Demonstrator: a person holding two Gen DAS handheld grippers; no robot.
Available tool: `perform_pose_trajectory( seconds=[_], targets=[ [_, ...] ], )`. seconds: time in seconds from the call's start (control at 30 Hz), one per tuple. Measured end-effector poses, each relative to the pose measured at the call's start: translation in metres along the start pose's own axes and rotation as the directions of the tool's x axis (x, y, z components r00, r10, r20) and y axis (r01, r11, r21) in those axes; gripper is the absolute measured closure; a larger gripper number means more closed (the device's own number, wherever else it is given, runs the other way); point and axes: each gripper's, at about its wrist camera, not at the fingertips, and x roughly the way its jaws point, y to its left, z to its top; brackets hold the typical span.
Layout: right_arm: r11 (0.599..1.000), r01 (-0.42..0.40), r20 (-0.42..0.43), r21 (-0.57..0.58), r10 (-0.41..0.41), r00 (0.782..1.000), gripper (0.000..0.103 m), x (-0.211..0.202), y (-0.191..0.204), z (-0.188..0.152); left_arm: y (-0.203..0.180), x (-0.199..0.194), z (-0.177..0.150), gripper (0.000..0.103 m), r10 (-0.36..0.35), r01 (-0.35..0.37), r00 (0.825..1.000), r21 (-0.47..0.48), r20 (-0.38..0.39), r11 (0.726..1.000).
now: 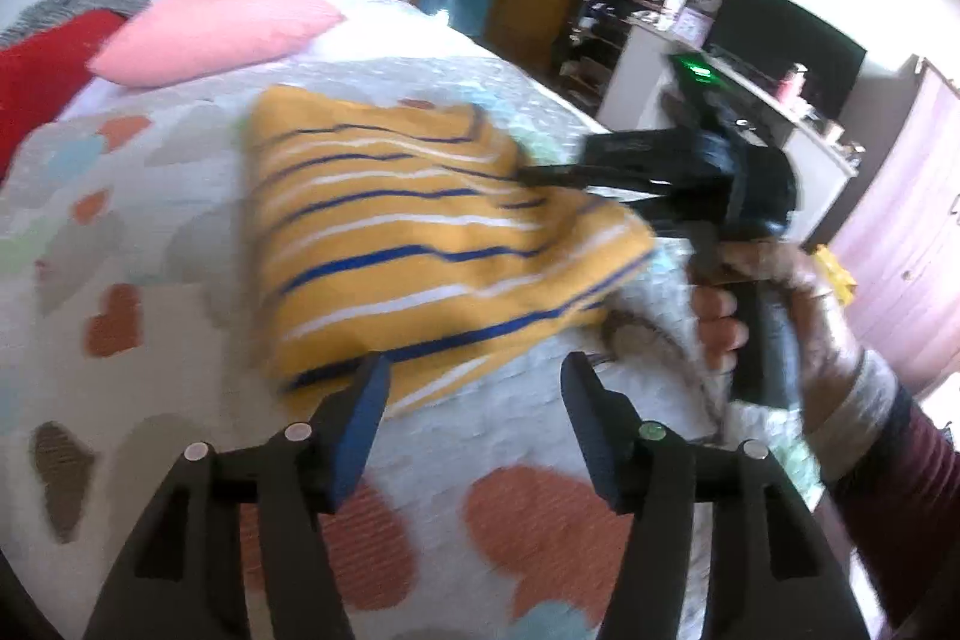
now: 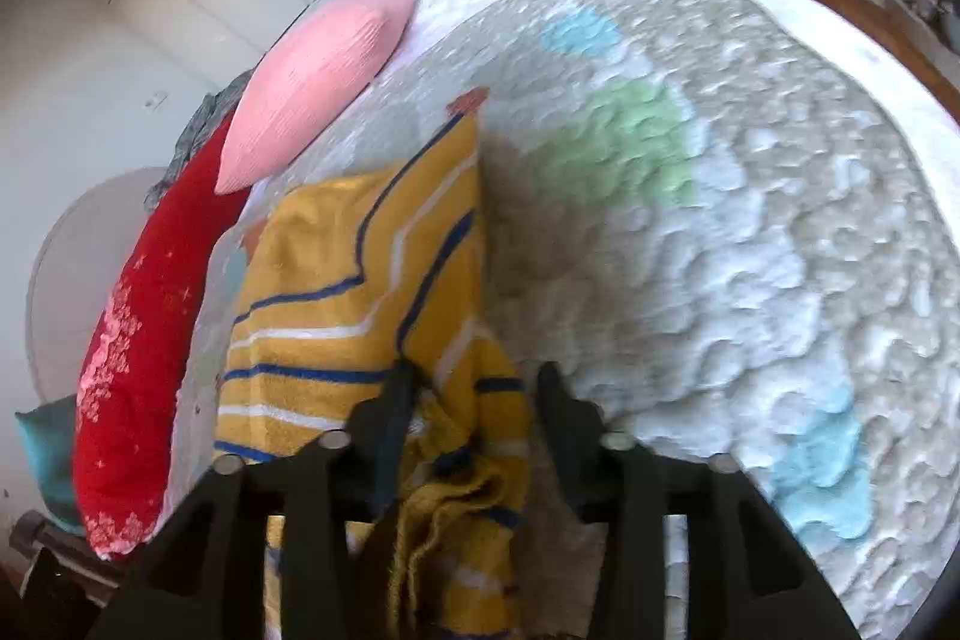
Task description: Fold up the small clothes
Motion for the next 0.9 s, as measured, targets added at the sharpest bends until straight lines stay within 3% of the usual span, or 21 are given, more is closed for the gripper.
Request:
perform_pose_trajectory(
  seconds=[0.13,0.27,0.4,0.53,0.67,0.9],
  targets=[
    [0.996,0.048,0.060,-0.078,-0.044,0.997,0.053,-0.026,0.017,-0.006,0.022,-0.010,0.000,0.036,0.085,-0.085,0.996,-0.041,-0.006,0.996],
    [0.987,0.037,0.092,-0.157,-0.023,0.996,0.053,-0.047,0.038,-0.018,0.030,-0.018,-0.008,0.035,0.108,-0.108,0.994,-0.077,-0.007,0.991],
    [0.969,0.003,0.032,-0.246,0.005,0.999,0.061,-0.044,0.050,-0.043,0.028,-0.021,-0.013,0.033,0.134,-0.135,0.991,-0.072,-0.016,0.988],
    [0.974,0.063,-0.021,-0.215,-0.069,0.997,0.062,-0.024,0.025,-0.066,0.022,-0.032,-0.017,0.031,0.196,-0.197,0.980,-0.030,-0.013,0.980],
    [0.996,-0.005,-0.011,-0.088,0.004,1.000,0.056,-0.031,-0.001,-0.075,0.022,-0.041,-0.022,0.027,0.224,-0.224,0.975,-0.008,0.000,0.975],
    [0.984,0.060,0.049,-0.167,-0.052,0.997,0.052,-0.062,0.014,-0.088,0.018,-0.046,-0.027,0.026,0.271,-0.271,0.963,0.036,0.007,0.962]
  ],
)
